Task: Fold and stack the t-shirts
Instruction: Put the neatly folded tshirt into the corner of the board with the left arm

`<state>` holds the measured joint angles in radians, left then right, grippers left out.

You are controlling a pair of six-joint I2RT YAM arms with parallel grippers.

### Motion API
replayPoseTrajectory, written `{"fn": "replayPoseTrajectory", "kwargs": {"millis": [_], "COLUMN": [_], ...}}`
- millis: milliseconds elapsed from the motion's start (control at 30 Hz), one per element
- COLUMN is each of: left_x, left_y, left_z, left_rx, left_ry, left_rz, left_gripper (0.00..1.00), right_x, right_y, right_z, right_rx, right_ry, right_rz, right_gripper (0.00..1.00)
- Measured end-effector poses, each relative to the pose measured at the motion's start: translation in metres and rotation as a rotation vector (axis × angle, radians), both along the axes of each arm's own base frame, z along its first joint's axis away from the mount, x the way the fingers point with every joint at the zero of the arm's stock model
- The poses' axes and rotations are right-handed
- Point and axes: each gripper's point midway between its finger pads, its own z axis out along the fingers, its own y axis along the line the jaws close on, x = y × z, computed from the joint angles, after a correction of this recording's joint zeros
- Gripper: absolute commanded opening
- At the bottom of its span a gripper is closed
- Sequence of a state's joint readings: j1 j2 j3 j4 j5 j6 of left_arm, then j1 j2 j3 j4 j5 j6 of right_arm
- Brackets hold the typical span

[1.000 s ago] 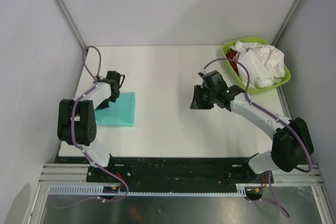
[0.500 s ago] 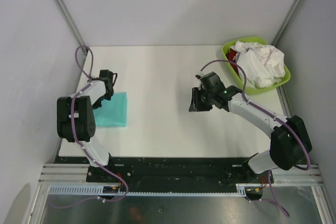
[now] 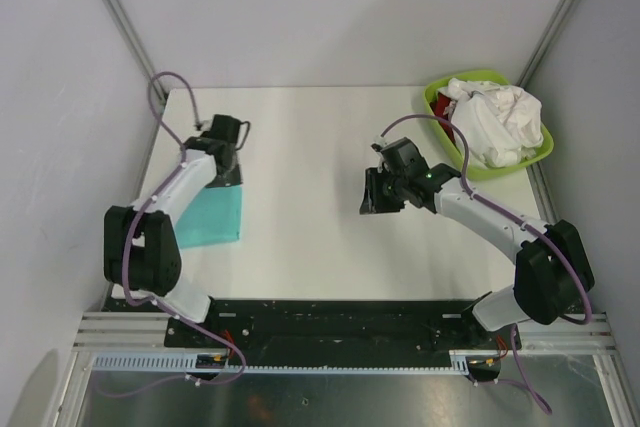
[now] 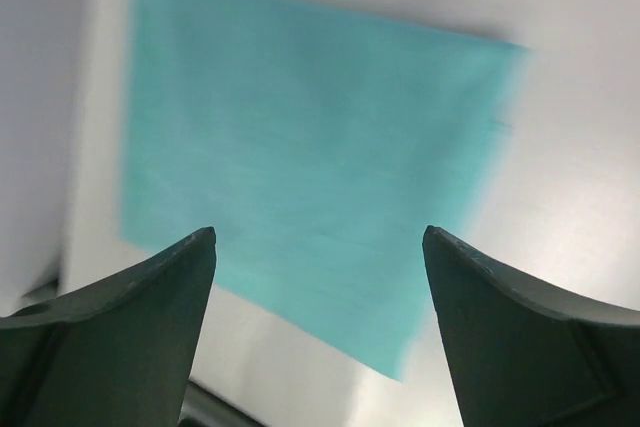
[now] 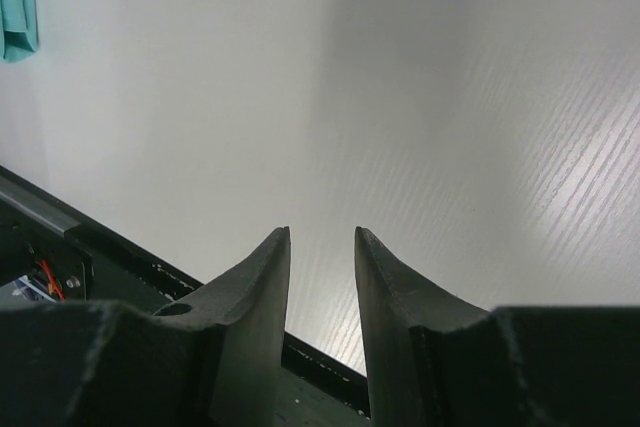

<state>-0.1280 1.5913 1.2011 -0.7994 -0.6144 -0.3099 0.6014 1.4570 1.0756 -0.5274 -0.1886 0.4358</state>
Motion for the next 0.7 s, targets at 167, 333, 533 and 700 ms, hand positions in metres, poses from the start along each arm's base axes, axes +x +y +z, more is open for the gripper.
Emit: {"fn": "replayPoseTrajectory", "kwargs": {"millis": [167, 333, 533, 700], "left_x": [0.013, 0.006, -0.002, -0.014], "left_y": [-0.096, -0.124, -0.117, -0.101], "left_z": [-0.019, -0.059, -0.075, -0.085], "left_rx": [-0.223, -0.305, -0.271, -0.197], "left_ry": [-0.037, 0.053, 0.086, 0.115], "left_rz": [-0.176, -0.200, -0.180, -0.164], "left_gripper": [0.89, 0.89, 0.90, 0.90], "right_x": [-0.004, -0.009, -0.012, -0.014], "right_y": [-0.002, -0.006, -0.009, -0.011], "right_z": [-0.007, -0.017, -0.020, -0.025], "right_rx": [-0.007, -0.023, -0.030, -0.031], "right_ry": [0.018, 0.038, 0.039, 0.045], "right_rz": [-0.006, -0.015, -0.024, -0.029], "right_gripper": [0.37, 0.37, 0.37, 0.36]}}
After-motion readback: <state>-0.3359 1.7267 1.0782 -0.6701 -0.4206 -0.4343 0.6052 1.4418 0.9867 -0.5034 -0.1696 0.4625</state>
